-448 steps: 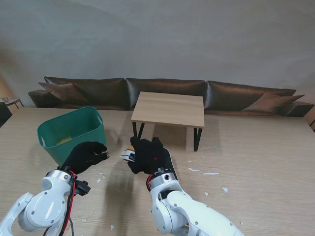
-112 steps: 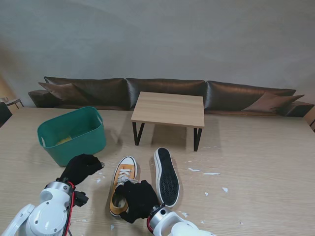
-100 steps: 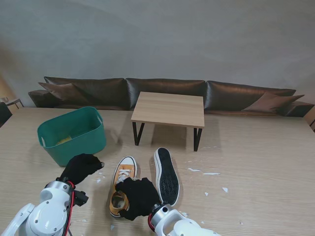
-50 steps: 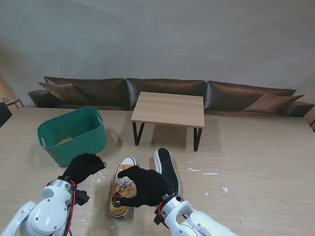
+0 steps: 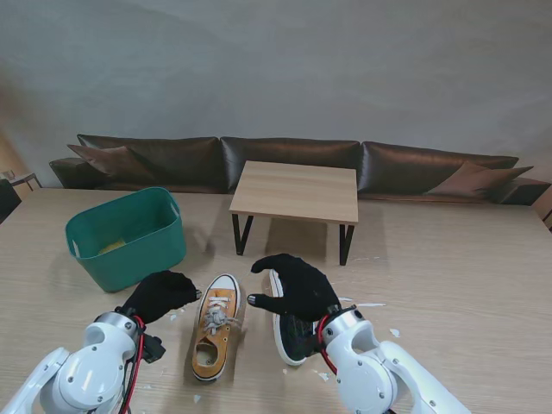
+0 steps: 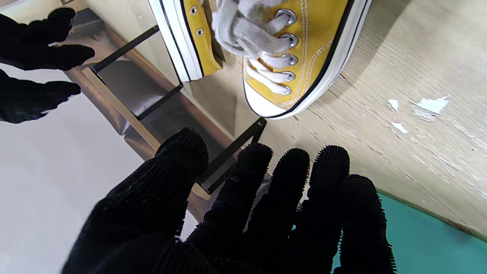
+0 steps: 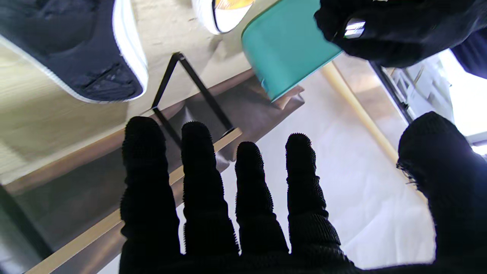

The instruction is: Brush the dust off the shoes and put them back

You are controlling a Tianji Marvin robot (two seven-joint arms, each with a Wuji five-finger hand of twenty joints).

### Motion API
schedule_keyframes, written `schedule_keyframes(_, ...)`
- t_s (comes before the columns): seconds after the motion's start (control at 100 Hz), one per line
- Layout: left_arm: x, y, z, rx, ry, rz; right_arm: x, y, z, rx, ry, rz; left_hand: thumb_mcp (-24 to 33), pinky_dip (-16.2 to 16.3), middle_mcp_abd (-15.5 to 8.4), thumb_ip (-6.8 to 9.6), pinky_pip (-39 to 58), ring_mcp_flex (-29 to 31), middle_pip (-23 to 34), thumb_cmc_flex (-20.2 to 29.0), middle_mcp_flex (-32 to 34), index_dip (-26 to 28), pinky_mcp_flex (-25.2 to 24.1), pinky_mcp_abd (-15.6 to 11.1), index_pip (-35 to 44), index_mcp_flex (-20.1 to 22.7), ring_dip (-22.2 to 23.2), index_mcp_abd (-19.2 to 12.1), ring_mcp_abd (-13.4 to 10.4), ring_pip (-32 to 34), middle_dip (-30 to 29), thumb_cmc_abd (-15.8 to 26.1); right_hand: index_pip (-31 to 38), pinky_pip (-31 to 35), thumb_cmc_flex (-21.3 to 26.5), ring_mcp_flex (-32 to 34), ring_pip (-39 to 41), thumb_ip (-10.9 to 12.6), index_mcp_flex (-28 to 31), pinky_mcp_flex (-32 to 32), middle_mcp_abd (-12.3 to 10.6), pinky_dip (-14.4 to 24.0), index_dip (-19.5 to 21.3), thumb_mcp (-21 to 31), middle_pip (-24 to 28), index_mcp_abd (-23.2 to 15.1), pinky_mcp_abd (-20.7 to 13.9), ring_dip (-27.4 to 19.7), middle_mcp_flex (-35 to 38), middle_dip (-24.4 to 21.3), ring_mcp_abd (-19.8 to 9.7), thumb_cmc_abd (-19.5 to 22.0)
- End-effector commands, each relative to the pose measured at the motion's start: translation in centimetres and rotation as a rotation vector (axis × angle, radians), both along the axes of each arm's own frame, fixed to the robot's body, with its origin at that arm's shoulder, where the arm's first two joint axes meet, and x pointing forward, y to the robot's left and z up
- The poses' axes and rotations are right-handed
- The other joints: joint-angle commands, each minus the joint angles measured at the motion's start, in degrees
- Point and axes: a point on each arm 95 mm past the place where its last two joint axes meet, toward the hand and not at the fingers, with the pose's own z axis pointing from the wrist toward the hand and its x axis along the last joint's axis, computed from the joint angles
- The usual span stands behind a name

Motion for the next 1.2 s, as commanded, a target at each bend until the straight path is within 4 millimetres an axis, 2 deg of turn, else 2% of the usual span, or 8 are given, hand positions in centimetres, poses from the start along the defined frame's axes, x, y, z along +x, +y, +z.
schedule_keyframes(0.0, 0.0, -0.7, 0.4, -0.001, 0.005, -0.033, 0.6, -1.1, 0.2, -0.002, 0.009, -0.018, -1.5, -0.4, 0.4, 2.15, -1.0, -2.8, -0.5, -0.6, -0.9, 0.0, -1.3, -1.0, -0.3, 0.0, -0.4, -0.5, 2.1, -0.3, -0.7, 1.9, -1.0, -1.2, -0.2, 0.2, -0.9, 0.0, 0.3, -16.4, -0.2, 1.8, 1.6, 1.4, -0.7, 0.1, 1.3, -0.4, 0.8, -0.4, 0.8, -1.2)
schedule_keyframes(0.25, -0.5, -2.1, 0.9, 0.025, 0.024, -0.098, 2.9, -5.9, -0.6, -0.025, 0.022, -0.126, -2.2, -0.6, 0.4, 1.95, -2.1, -3.7, -0.9, -0.5, -1.7, -0.3, -1.9, -1.1, -0.8, -0.6, -1.0, -2.3, 2.0, -1.5, -1.5, 1.8, -2.2, -1.7, -0.2, 0.6, -1.1, -0.1, 1.2, -16.5, 0.5, 2.3, 1.7, 1.9, -1.6, 0.5, 1.5, -0.2, 2.3, -0.5, 1.2, -1.3)
schedule_keyframes(0.39, -1.2, -2.7, 1.5, 0.050, 0.046, -0.145, 3.5, -7.5, -1.5, -0.023, 0.038, -0.174, -3.1, -0.7, 0.1, 1.81, -2.6, -3.6, -0.8, -0.5, -2.2, -0.9, -2.1, -1.4, -1.5, -1.1, -1.1, -4.7, 1.7, -1.7, -1.8, 1.5, -2.7, -1.9, 0.2, 0.8, -1.2, 0.0, 1.7, -16.5, 0.8, 2.6, 1.9, 2.1, -1.9, 0.7, 1.7, 0.0, 2.8, -0.4, 1.4, -1.5)
schedule_keyframes(0.59, -3.2, -3.3, 1.9, 0.167, 0.097, -0.213, 4.1, -7.9, -1.7, -0.005, 0.045, -0.203, -3.6, -0.4, -1.2, 2.30, -2.8, -3.7, -0.1, -2.3, -3.0, -3.5, -2.2, -3.3, -2.9, -1.8, -0.4, -10.4, -0.4, -0.6, -0.8, -0.2, -3.1, -2.2, 0.4, 1.0, -1.2, 0.0, 1.7, -16.3, 1.0, 2.9, 2.2, 2.6, -2.2, 0.9, 1.6, 0.1, 2.9, -0.1, 1.5, -1.6)
schedule_keyframes(0.85, -5.4, -3.4, 1.7, 0.306, 0.158, -0.277, 4.3, -7.5, -1.3, 0.014, 0.035, -0.218, 2.0, 2.5, -3.7, 2.08, 2.6, -4.4, 2.1, -4.6, -5.8, -8.4, -2.2, -7.9, -3.3, -2.8, 5.0, -17.4, -4.4, 7.8, 5.8, -5.1, -3.3, -2.3, 0.3, 1.2, -1.1, -0.1, 1.6, -16.1, 1.1, 3.3, 2.6, 3.0, -2.1, 1.1, 1.6, 0.4, 2.9, 0.1, 1.3, -1.6)
schedule_keyframes(1.0, -6.2, -3.4, 1.5, 0.388, 0.172, -0.306, 4.4, -7.5, -1.5, 0.014, 0.048, -0.227, 5.8, 4.4, -5.3, 1.25, 7.1, -4.0, 7.2, -5.1, -6.9, -8.8, -0.8, -10.3, -1.1, -1.8, 9.7, -18.9, -6.9, 15.3, 14.3, -7.9, -3.3, -2.3, 0.3, 1.2, -1.0, -0.1, 1.5, -16.0, 1.3, 3.6, 2.7, 3.2, -2.1, 1.5, 1.6, 0.4, 2.8, 0.1, 1.5, -1.5)
schedule_keyframes(1.05, -6.4, -3.4, 1.5, 0.400, 0.173, -0.304, 4.4, -7.5, -1.6, 0.016, 0.052, -0.229, 4.4, 5.2, -5.5, -0.50, 7.8, -3.7, 9.2, -3.4, -7.1, -6.9, -0.3, -10.5, 0.4, -1.2, 11.0, -19.4, -7.3, 17.5, 16.6, -8.4, -3.3, -2.3, 0.4, 1.2, -1.0, -0.1, 1.5, -16.2, 1.3, 3.6, 2.7, 3.3, -2.1, 1.5, 1.6, 0.4, 2.8, 0.1, 1.5, -1.6)
schedule_keyframes(1.19, -6.6, -3.6, 1.0, 0.416, 0.195, -0.301, 4.3, -7.5, -1.2, 0.027, 0.053, -0.236, 1.4, 6.8, -5.6, -1.25, 8.4, -4.1, 12.6, -1.1, -8.3, -5.7, -0.2, -10.8, 1.5, 0.2, 12.4, -20.3, -7.6, 20.0, 19.4, -8.6, -3.3, -2.4, 0.5, 1.2, -0.9, -0.1, 1.6, -16.2, 1.4, 3.8, 2.8, 3.5, -2.1, 1.6, 1.6, 0.5, 2.8, 0.1, 1.5, -1.6)
